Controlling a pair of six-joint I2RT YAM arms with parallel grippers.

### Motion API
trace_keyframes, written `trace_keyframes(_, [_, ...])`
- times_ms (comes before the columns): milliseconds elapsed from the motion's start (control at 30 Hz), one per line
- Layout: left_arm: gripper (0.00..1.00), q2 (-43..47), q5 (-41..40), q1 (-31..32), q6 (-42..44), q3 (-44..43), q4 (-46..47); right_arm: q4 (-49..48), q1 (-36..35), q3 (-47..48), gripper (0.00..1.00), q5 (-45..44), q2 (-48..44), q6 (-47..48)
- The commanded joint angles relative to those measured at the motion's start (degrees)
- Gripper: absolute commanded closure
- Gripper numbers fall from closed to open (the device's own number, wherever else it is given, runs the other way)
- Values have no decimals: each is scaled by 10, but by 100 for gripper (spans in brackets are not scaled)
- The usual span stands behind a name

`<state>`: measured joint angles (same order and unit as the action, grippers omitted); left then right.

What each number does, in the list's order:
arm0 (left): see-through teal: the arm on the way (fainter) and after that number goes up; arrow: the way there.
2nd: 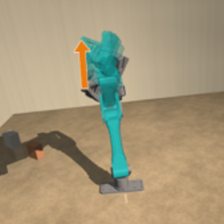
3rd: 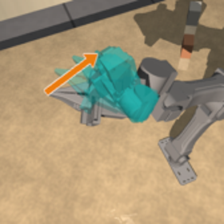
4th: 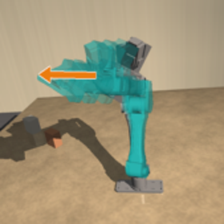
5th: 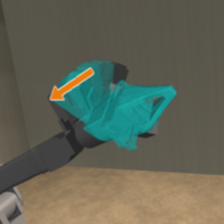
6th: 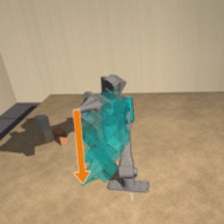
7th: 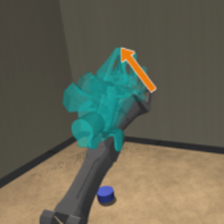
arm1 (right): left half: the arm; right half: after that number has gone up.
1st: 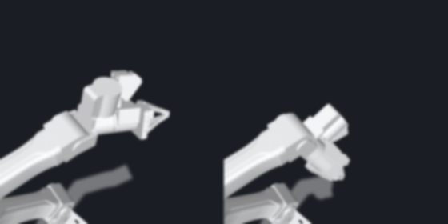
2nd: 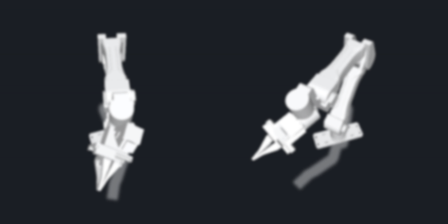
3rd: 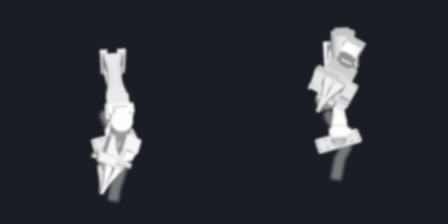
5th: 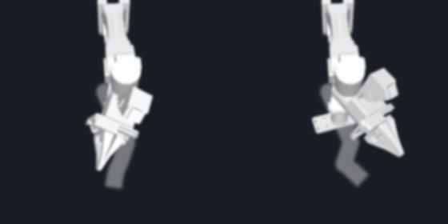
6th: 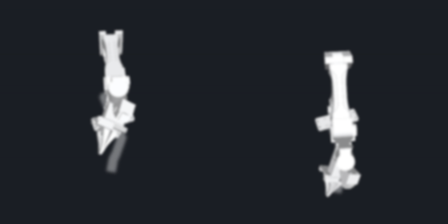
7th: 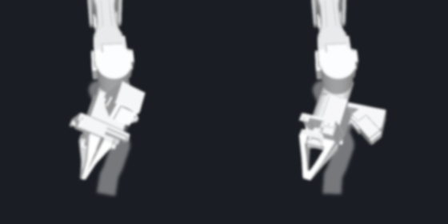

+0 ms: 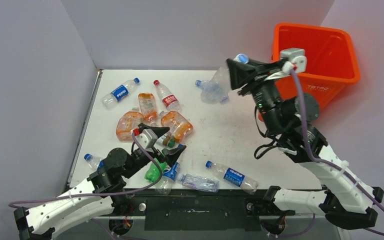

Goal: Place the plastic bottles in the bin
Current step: Pick up the plastic bottle at the center of the board, then place the plastic bottle in the trash bin.

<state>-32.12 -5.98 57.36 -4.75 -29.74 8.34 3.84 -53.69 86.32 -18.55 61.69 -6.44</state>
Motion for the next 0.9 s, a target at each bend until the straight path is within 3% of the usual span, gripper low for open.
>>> trace_keyframes(0, [4,5,-68,6,19,-1,54,-89,1,21,95,-244,-5,176])
trace_keyframes(100, [4,3,-88,11,20,-7,47,-259,8,6,95,-348,11,302])
trace_keyframes(200, [4,2,-111,18,22,-13,34,-340,59,26,95,-379,55,373])
trace_keyframes(433, [4,2,-152,45,36,-25,14,-309,313,135,95,-374,152,240])
trace_keyframes(600, [4,32,-227,68,59,-20,12,-250,472,143,95,-325,187,73])
trace_keyframes(867, [4,37,-240,81,82,-20,9,-160,571,157,95,-248,245,-109])
